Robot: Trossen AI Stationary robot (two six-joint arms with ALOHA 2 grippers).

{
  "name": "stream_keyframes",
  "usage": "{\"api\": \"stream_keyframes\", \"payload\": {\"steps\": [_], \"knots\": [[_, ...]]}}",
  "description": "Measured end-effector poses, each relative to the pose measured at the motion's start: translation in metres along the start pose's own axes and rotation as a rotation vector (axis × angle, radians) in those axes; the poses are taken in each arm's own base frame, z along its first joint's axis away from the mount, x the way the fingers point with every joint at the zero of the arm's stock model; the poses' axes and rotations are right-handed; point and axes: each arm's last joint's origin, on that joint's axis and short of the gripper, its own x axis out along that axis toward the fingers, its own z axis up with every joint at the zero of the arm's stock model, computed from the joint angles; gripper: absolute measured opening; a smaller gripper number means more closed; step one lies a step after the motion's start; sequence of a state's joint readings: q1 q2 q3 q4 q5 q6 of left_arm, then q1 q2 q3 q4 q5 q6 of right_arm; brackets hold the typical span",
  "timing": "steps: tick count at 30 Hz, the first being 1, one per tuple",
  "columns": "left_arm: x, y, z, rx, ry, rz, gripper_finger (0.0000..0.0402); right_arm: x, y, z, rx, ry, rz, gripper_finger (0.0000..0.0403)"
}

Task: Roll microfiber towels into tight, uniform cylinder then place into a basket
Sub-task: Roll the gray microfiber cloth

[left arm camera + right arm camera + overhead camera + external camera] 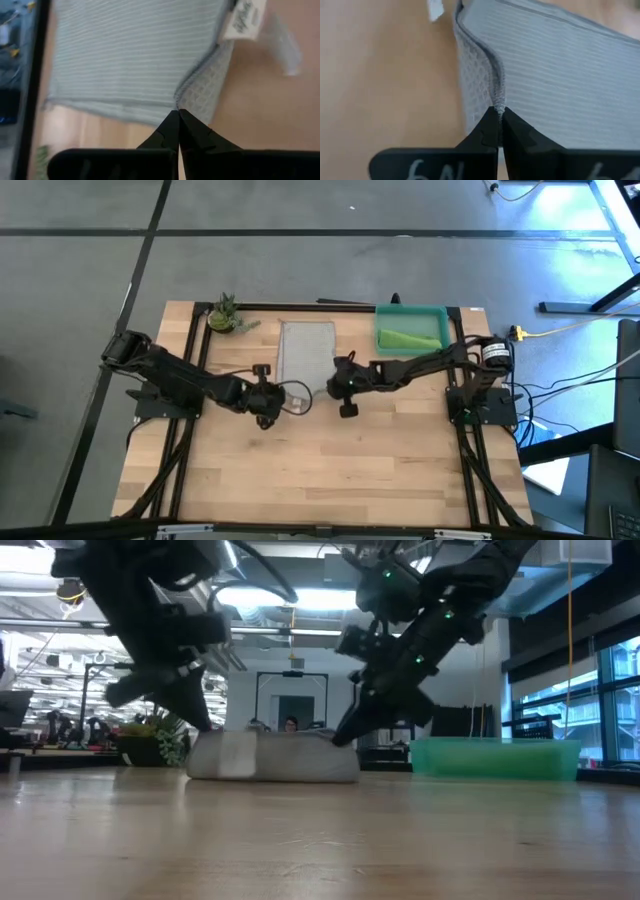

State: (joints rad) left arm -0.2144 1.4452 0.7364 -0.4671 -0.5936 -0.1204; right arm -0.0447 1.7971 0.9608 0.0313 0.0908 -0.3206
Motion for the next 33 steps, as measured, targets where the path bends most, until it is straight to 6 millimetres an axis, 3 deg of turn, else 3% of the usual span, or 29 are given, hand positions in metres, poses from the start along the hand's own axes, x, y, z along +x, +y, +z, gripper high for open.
{"api": "stream_keyframes", "payload": {"steps": [7,21,33], "knots": [[0.016,0.029,0.000,-0.093,0.051,0.135,0.0000,0.000,-0.034,-0.005,0.063,0.028,-0.117,0.0006],[0.048,0.091,0.003,-0.170,0.050,0.223,0.0000,-0.002,-0.097,-0.036,0.175,0.074,-0.231,0.0006],[0.086,0.107,-0.006,-0.194,0.118,0.213,0.0000,-0.004,-0.121,-0.047,0.150,0.034,-0.220,0.0006]]}}
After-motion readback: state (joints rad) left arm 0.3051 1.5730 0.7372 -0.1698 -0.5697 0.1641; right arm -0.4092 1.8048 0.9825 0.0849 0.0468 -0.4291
